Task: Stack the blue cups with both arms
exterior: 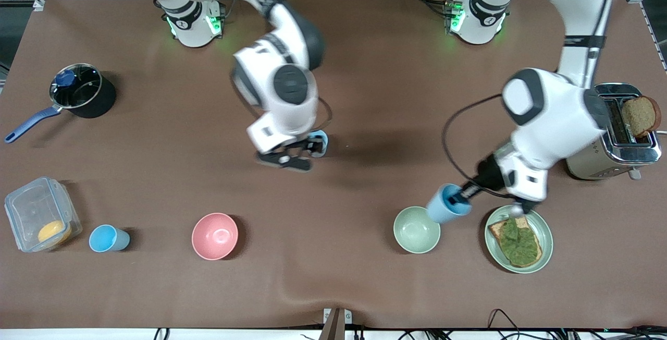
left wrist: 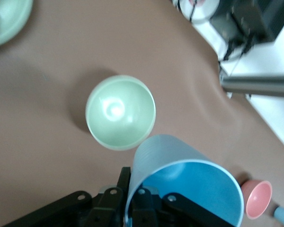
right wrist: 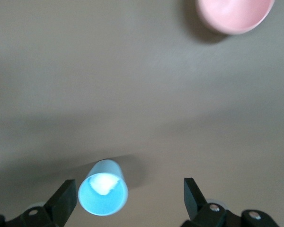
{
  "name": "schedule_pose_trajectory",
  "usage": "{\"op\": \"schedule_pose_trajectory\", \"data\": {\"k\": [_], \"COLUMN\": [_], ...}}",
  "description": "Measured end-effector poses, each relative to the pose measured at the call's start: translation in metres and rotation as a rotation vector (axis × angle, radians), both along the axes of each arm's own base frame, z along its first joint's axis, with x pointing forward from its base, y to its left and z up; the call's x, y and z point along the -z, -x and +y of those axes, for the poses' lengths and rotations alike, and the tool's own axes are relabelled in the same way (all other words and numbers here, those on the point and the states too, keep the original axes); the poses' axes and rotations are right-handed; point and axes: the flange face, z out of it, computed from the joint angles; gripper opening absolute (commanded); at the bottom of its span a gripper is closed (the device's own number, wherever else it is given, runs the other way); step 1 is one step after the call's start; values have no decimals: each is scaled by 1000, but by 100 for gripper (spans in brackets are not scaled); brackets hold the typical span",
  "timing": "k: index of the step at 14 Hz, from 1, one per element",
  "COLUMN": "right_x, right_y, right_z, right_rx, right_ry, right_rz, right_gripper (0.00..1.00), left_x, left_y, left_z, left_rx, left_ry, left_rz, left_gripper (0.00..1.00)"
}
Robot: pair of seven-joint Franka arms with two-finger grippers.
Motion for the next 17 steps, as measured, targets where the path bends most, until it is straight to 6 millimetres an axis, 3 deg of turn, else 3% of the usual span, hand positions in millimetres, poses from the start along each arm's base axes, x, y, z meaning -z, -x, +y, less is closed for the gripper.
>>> {"op": "schedule_pose_trajectory", "data": {"k": [3,7,10,12,14,17], "right_x": [-41,-50,-65,-82,-94,-88], "right_y": [-46,-80,-89,-82,-66,-38], "right_z": [-120,-249,-336,-372,-380,-382], "right_rx": [-110,-248,-311,-298,-290,-290], "right_ry": [-55,-88,-111,-120,-125,-121], "right_rz": [53,83,72,81,93,16], "right_gripper": [100,100,100,100,100,100], "left_x": [10,26,32,41,56,75], "left_y": [30,94,139,157,173,188], "left_z": [-71,-182,-238,-258,-274,-288], "left_rx": [41,94,154,194,229,264], "left_ry": [-80,-181,-216,-227,-243,-266], "left_rz": [32,51,42,47,60,74], "left_gripper": [0,0,0,0,0,0]}}
